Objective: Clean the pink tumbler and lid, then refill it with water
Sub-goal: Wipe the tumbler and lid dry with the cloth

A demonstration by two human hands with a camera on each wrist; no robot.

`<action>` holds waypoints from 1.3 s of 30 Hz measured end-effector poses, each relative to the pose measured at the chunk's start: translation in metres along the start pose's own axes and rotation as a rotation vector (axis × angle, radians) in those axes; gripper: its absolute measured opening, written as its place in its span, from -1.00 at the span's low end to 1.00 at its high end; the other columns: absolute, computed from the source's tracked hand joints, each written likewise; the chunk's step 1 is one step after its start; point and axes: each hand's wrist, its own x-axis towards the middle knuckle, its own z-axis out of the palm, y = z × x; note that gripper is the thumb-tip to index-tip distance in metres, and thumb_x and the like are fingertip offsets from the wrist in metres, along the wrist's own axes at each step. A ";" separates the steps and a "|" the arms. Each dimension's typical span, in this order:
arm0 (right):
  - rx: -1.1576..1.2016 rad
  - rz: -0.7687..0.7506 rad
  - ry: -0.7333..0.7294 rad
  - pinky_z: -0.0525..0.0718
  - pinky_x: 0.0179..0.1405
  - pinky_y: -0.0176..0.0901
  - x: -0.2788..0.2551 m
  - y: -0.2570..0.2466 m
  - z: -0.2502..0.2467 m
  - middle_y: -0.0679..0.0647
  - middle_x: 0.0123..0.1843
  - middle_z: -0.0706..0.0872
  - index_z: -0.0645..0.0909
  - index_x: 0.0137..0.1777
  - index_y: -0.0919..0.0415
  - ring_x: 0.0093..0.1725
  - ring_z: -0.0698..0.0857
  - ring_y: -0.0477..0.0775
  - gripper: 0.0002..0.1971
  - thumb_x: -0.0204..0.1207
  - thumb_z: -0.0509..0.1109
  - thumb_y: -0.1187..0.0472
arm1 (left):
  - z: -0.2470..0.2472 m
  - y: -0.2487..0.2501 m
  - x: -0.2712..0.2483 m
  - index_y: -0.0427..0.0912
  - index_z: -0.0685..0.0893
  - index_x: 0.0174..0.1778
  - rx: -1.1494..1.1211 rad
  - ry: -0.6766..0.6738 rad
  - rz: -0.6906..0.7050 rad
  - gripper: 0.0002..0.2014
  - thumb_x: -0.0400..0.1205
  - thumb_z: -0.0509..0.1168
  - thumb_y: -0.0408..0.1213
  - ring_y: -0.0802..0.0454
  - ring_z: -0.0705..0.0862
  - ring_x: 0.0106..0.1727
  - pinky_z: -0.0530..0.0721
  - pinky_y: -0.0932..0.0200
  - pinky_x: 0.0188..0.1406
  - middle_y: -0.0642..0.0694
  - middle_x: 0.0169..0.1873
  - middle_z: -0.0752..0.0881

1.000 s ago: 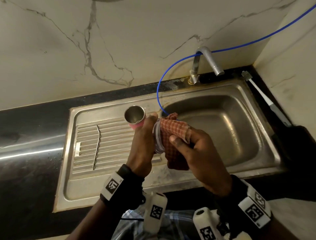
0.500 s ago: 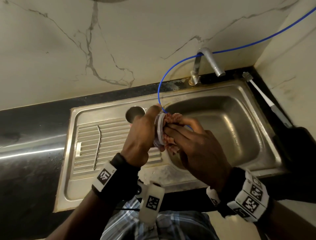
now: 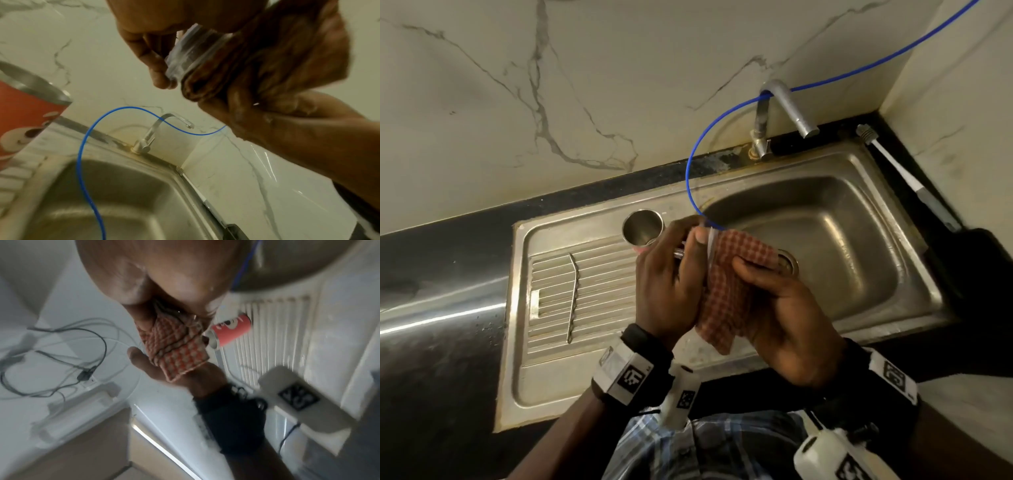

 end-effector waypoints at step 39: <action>-1.069 -0.761 -0.052 0.81 0.10 0.15 0.000 -0.015 0.001 0.01 0.10 0.84 0.70 0.23 0.17 0.07 0.84 0.02 -0.77 0.62 0.58 0.29 | -0.019 0.029 0.000 -0.07 0.88 0.19 -0.379 -0.293 -0.695 -0.10 0.77 -0.23 0.50 -0.20 0.87 0.21 0.67 -0.36 0.46 -0.19 0.10 0.91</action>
